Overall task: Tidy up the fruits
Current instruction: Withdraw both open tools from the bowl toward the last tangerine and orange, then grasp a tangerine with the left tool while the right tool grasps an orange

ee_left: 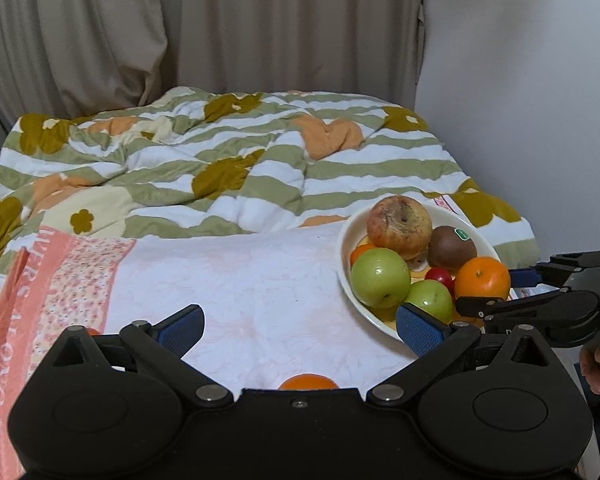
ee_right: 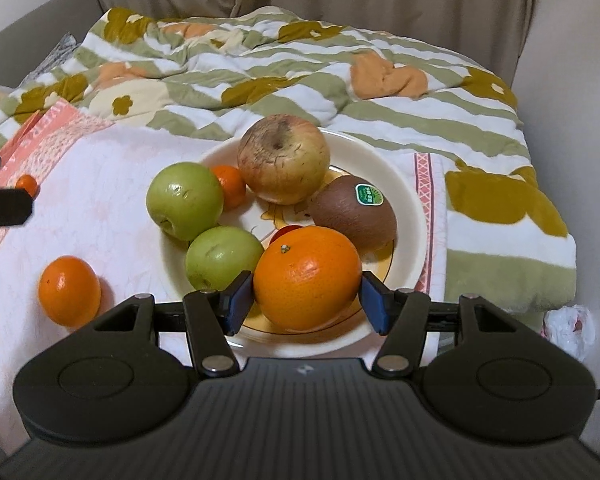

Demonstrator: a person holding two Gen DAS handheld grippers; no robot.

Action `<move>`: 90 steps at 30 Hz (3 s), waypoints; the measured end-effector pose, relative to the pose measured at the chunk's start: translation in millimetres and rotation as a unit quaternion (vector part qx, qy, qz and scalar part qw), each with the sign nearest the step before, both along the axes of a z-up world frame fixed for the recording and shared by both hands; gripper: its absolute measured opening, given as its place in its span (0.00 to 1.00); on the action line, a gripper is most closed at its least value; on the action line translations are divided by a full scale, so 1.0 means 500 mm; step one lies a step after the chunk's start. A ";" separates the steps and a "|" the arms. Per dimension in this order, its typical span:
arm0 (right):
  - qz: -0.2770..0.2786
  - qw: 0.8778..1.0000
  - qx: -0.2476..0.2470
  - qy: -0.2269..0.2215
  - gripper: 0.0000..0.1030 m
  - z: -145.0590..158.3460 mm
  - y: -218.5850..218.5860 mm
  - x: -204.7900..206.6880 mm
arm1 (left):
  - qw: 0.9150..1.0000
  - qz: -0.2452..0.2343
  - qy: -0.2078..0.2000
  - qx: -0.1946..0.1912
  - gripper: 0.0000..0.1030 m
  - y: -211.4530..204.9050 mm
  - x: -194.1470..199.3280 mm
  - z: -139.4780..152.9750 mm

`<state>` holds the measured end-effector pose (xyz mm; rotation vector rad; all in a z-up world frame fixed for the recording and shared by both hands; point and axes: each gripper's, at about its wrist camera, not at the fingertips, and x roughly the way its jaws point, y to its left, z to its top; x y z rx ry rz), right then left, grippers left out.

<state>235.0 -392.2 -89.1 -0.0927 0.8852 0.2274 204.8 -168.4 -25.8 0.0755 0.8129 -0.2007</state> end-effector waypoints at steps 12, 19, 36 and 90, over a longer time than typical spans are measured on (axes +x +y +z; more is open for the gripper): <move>-0.012 0.999 -0.006 -0.037 1.00 0.044 -0.003 -0.049 | 1.000 0.017 -0.010 -0.017 1.00 0.006 -0.047 0.027; -0.018 0.998 0.002 -0.055 1.00 0.099 -0.007 -0.104 | 0.998 0.026 -0.040 -0.029 1.00 0.010 -0.096 0.067; -0.027 0.998 0.023 -0.059 1.00 0.212 0.040 -0.198 | 0.995 0.071 -0.069 -0.009 1.00 0.122 -0.193 0.134; -0.212 0.972 0.028 0.096 1.00 -0.055 0.387 -0.050 | 0.992 -0.055 0.112 0.014 0.45 0.398 0.164 -0.180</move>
